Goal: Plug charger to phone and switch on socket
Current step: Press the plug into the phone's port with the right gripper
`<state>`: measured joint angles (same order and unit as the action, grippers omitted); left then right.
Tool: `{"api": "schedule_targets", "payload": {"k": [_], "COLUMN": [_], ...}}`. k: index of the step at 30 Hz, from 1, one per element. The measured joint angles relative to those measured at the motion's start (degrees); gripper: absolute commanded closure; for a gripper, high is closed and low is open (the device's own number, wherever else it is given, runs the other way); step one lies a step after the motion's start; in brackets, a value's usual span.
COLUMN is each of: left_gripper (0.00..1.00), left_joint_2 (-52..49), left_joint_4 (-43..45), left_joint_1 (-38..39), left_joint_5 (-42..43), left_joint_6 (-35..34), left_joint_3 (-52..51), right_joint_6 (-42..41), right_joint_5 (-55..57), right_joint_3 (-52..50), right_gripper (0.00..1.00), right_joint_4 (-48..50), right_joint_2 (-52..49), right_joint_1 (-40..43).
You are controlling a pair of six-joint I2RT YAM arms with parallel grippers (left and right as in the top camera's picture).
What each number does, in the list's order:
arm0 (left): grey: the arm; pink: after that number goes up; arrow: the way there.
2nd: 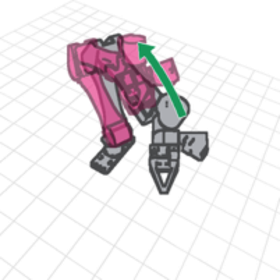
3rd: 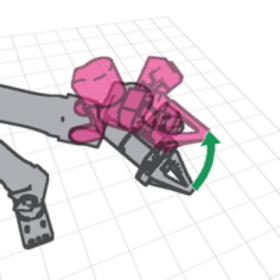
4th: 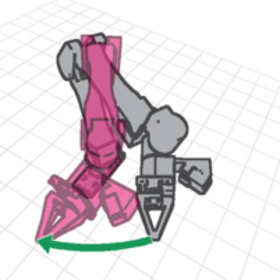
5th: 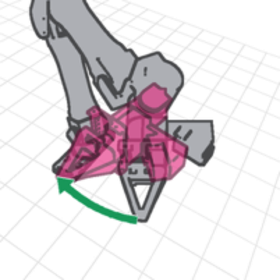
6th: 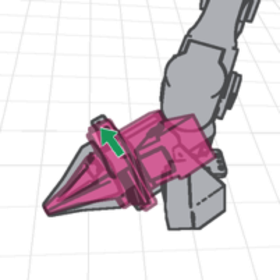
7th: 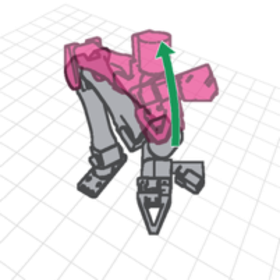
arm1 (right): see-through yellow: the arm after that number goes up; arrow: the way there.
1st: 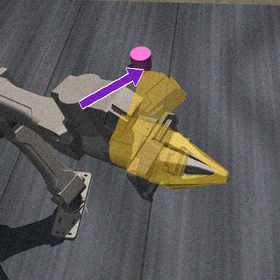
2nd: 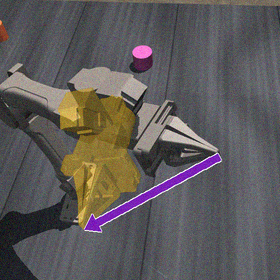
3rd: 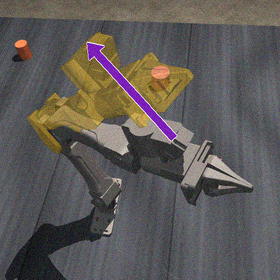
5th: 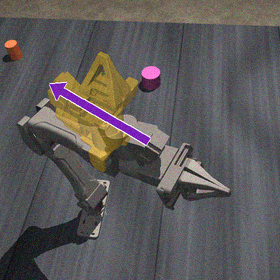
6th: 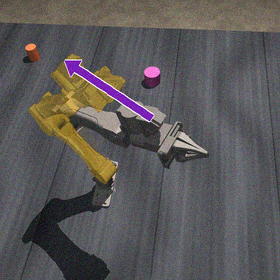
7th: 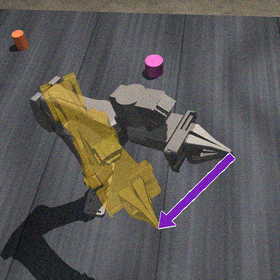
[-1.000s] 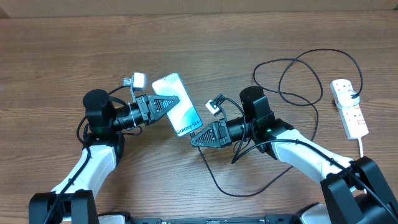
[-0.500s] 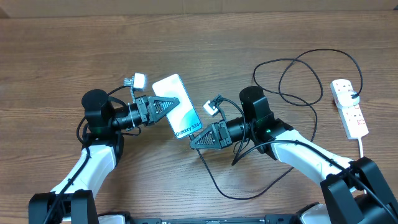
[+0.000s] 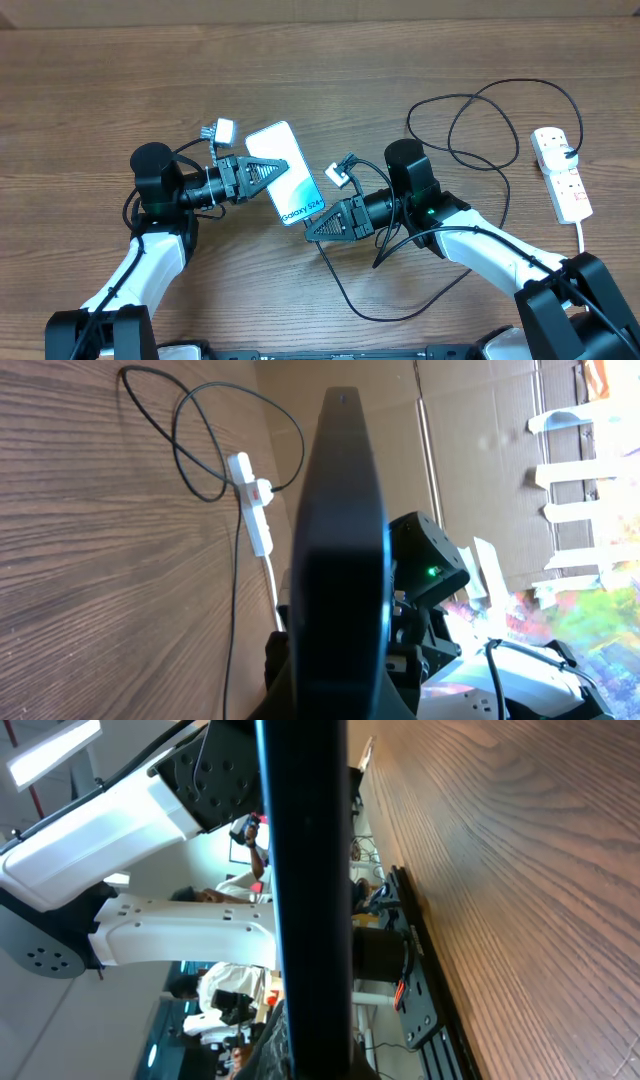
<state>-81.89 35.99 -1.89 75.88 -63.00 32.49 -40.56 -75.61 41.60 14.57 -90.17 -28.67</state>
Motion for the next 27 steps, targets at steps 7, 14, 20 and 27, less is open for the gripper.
{"api": "schedule_targets", "payload": {"k": [7, 14, 20, 27], "left_gripper": [0.96, 0.96, 0.96, 0.95], "left_joint_2": [0.0, 0.0, 0.0, 0.0], "left_joint_4": [0.0, 0.0, 0.0, 0.0], "left_joint_1": [0.4, 0.4, 0.4, 0.4], "left_joint_5": [0.0, 0.0, 0.0, 0.2], "left_joint_6": [0.0, 0.0, 0.0, 0.0], "left_joint_3": [0.0, 0.0, 0.0, 0.0], "right_joint_6": [0.0, 0.0, 0.0, 0.0], "right_joint_5": [-0.6, -0.6, -0.6, -0.7], "right_joint_3": [0.0, 0.0, 0.0, 0.0], "right_gripper": [0.96, 0.96, 0.96, 0.96], "right_joint_4": [-0.1, -0.1, -0.1, 0.0], "right_joint_2": [0.0, 0.0, 0.0, 0.0], "right_joint_1": [0.0, 0.0, 0.0, 0.0]}}
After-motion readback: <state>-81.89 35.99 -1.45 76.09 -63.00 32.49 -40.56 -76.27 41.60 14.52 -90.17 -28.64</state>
